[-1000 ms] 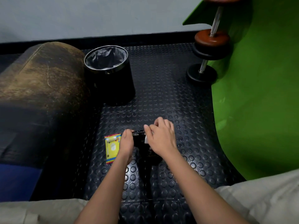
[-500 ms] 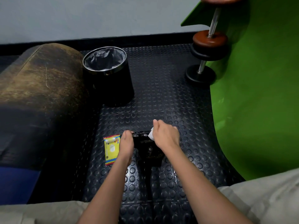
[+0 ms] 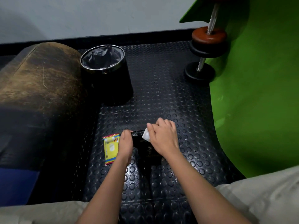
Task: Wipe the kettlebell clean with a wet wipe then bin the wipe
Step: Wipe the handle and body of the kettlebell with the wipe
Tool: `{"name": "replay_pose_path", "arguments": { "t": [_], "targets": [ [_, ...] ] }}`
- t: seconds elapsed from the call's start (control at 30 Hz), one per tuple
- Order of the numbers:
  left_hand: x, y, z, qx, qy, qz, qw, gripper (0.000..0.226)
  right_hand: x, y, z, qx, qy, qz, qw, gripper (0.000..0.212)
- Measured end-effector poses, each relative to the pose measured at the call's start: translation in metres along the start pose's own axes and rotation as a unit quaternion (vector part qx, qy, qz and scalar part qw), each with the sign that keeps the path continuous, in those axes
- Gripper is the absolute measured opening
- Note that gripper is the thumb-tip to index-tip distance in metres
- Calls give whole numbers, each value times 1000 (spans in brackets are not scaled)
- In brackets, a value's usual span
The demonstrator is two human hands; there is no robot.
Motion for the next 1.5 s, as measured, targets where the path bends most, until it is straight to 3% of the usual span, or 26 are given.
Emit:
{"name": "replay_pose_path", "arguments": {
  "t": [0.17, 0.27, 0.4, 0.6, 0.8, 0.93, 1.07, 1.17, 1.37, 1.5],
  "targets": [
    [2, -2, -1, 0, 4, -2, 1000, 27, -5, -37, -3, 78, 1, 83, 993, 46],
    [1, 0, 1, -12, -1, -7, 1000, 28, -4, -34, 4, 105, 70, 81, 989, 55],
    [-2, 5, 4, -10, -6, 3, 1000, 36, -1, 11, 17, 24, 133, -34, 990, 71],
    [-3, 3, 4, 24, -13, 22, 999, 30, 13, 63, 9, -88, 97, -71, 989, 50],
    [1, 3, 3, 52, -21, 54, 997, 37, 2, 37, 3, -46, 27, -41, 998, 54],
    [5, -1, -1, 62, -16, 75, 995, 39, -5, 10, 11, 3, 84, -53, 995, 58],
    [2, 2, 1, 58, -10, 84, 995, 37, -3, -30, 10, 82, 173, 59, 980, 52],
    [-1, 2, 1, 63, -13, 98, 993, 36, 0, -36, 8, 109, 186, 86, 973, 52],
    [-5, 8, 6, 49, -23, 101, 993, 36, 0, 23, 18, -5, 195, -18, 981, 49],
    [-2, 10, 7, 52, -17, 90, 994, 34, 5, 46, 20, -49, 202, -14, 978, 44]
  ]
}}
Point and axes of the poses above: each hand's wrist, its own z-axis towards the middle knuckle, its own x-axis out of the palm, y = z × x, the point moved 7 cm from there along z, towards the middle knuckle, and after that the axes turned 2 degrees about y, right-handed, at the moved point
